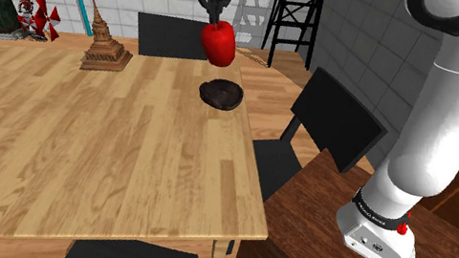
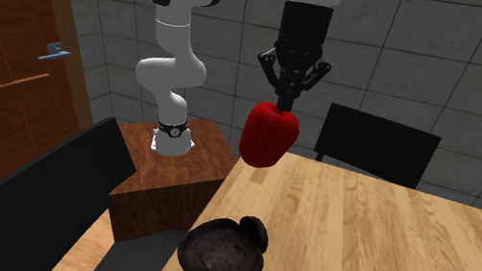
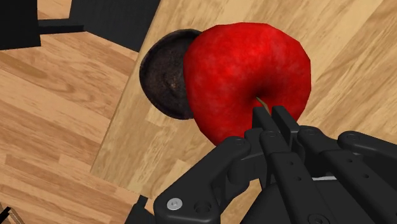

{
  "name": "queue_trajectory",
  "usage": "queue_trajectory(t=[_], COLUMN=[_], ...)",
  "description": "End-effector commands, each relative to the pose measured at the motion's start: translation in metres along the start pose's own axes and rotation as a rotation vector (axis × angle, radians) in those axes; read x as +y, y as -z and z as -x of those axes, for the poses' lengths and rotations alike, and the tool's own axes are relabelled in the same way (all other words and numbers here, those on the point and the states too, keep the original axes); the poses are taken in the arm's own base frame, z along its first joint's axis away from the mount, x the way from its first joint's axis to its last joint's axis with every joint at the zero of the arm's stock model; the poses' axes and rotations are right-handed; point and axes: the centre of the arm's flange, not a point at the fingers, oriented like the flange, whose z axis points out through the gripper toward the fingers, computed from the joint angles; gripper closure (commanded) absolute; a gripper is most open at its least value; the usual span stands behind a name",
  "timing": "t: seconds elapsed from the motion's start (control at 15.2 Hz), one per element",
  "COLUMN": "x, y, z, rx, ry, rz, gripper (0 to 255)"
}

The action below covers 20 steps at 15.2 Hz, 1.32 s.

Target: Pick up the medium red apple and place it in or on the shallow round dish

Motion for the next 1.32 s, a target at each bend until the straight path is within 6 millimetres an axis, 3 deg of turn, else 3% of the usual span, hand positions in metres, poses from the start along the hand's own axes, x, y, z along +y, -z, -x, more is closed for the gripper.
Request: queue_trajectory(t=[0.0,0.46,1.25], x=[0.021,0.096,0.093], y=[0.005,0.022,-0.042], z=[-0.017,-0.08,-0.077], rx=[0.0,0.0,0.0], ry=[0.001,0.001,0.001], rz=[0.0,0.0,0.0], gripper=[255,255,255])
